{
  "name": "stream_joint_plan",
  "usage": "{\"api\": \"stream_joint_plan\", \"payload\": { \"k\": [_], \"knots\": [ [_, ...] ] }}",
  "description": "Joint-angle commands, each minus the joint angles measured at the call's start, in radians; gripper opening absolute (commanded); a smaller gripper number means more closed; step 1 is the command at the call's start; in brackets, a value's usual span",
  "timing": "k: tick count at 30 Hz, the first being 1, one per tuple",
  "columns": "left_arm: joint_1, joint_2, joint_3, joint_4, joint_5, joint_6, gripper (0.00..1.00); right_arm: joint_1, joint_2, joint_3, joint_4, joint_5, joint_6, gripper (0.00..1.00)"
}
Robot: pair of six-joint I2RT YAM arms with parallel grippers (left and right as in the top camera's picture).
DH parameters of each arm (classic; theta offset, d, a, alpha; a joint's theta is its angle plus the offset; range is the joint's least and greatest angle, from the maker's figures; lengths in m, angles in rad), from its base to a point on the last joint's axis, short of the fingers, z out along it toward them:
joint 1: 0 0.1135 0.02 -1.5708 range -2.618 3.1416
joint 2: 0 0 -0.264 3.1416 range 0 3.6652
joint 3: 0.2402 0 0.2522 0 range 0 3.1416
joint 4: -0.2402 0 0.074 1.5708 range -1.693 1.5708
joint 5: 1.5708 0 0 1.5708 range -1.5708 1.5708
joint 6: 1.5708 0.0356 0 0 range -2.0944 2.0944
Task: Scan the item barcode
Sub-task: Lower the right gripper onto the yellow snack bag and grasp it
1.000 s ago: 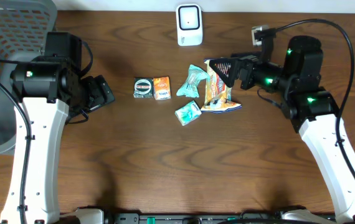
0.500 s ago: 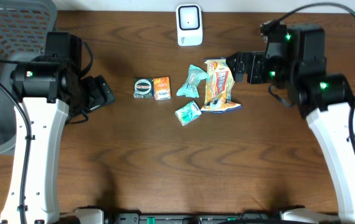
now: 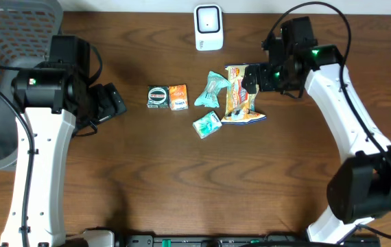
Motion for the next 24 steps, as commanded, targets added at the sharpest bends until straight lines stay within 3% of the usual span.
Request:
{"api": "stream_joint_plan", "payload": {
  "k": [1, 11, 12, 14, 15, 19, 24],
  "knots": [
    [0.000, 0.006, 0.001, -0.006, -0.006, -0.009, 0.98, -0.015, 0.021, 0.024, 0.019, 0.008, -0.055, 0.99],
    [0.001, 0.006, 0.001, -0.006, -0.006, -0.009, 0.98, -0.102, 0.122, 0.024, 0.080, -0.154, -0.013, 0.98],
    [0.000, 0.006, 0.001, -0.006, -0.006, -0.009, 0.98, -0.106, 0.132, 0.024, 0.087, -0.190, -0.013, 0.87],
    [0.001, 0.006, 0.001, -0.006, -0.006, -0.009, 0.98, -0.108, 0.140, 0.024, 0.089, -0.257, -0.013, 0.52],
    [0.001, 0.006, 0.001, -0.006, -0.006, -0.009, 0.98, -0.106, 0.140, 0.024, 0.089, -0.258, -0.013, 0.40],
    [0.000, 0.006, 0.001, -0.006, -0.006, -0.009, 0.98, -0.091, 0.127, 0.048, 0.090, -0.232, -0.013, 0.01],
    [0.000, 0.006, 0.001, -0.006, -0.006, -0.009, 0.98, -0.043, 0.129, 0.072, 0.106, -0.113, -0.003, 0.01]
  ]
}}
